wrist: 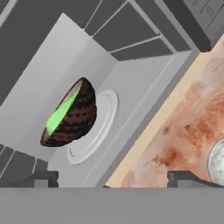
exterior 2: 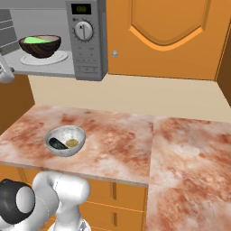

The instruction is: Place the bowl containing the squash and corn in the microwave. Close the microwave door and press the start button to microwave the meal.

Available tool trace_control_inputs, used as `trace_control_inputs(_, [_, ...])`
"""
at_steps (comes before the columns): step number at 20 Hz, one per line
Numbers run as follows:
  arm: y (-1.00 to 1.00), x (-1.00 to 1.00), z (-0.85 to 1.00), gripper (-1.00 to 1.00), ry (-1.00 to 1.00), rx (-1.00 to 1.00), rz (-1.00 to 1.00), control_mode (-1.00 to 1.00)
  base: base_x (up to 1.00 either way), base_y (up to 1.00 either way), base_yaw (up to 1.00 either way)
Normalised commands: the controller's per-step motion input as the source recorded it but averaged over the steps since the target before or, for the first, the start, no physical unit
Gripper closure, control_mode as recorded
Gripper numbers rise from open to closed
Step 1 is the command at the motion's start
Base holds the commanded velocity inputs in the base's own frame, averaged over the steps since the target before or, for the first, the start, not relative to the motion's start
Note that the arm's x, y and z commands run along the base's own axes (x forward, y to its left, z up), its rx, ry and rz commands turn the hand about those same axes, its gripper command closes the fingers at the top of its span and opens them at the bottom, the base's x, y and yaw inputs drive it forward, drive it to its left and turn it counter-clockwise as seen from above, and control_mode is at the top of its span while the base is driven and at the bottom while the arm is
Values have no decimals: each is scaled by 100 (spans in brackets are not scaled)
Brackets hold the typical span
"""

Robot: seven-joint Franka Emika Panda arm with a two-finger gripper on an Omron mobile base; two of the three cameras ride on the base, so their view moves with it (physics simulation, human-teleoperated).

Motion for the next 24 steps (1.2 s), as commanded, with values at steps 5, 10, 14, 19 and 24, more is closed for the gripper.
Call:
trace_control_inputs(5, [-30,-53,1,-100,12,-29,26,-100,0,0,0])
trace_control_inputs(10, [-12,-41,0,-100,11,-41,30,-100,0,0,0])
trace_control_inputs(14, [0,-49,0,-100,1,-48,27,-100,0,0,0])
trace_control_inputs(19, [-5,-37,-14,-100,6,-48,28,-100,0,0,0])
trace_control_inputs(24, [-10,-11,-39,-100,15,-44,25,-100,0,0,0])
